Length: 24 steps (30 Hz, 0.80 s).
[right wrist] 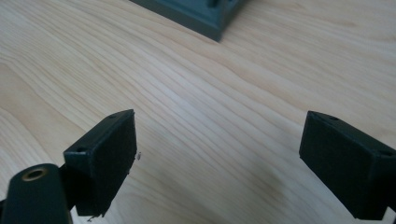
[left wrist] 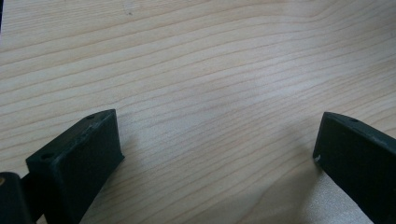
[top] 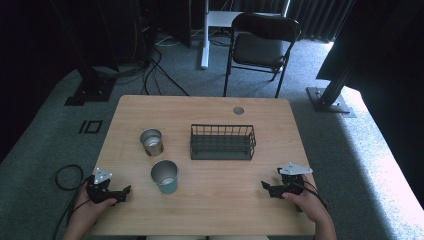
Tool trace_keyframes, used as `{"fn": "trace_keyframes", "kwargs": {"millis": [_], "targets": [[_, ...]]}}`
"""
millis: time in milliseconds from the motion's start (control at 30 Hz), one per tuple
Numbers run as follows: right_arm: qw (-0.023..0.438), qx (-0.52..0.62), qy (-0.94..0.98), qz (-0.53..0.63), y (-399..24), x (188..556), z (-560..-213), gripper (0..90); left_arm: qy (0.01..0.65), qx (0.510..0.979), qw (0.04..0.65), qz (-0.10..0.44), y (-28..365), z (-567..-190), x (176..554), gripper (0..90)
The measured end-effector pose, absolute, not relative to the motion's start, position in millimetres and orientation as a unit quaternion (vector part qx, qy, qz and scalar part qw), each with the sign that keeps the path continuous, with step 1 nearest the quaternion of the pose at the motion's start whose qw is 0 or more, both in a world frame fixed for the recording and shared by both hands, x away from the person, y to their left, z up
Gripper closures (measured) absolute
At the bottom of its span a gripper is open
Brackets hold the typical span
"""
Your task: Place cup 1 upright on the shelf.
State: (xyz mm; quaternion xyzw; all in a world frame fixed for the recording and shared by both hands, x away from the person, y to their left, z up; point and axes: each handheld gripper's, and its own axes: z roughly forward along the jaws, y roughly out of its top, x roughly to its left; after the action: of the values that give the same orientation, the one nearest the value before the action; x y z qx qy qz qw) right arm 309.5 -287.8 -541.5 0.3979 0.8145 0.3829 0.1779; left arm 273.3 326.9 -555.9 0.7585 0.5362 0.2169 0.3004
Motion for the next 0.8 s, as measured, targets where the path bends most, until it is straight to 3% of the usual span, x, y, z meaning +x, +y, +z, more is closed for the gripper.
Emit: {"fn": "trace_keyframes", "kwargs": {"millis": [800], "targets": [[0.143, 0.326, 0.837, 0.416, -223.2, 320.6, -537.9, 10.8, 0.536, 0.759, 0.300, 0.217, 327.0, -555.9, 273.2, 1.5]]}}
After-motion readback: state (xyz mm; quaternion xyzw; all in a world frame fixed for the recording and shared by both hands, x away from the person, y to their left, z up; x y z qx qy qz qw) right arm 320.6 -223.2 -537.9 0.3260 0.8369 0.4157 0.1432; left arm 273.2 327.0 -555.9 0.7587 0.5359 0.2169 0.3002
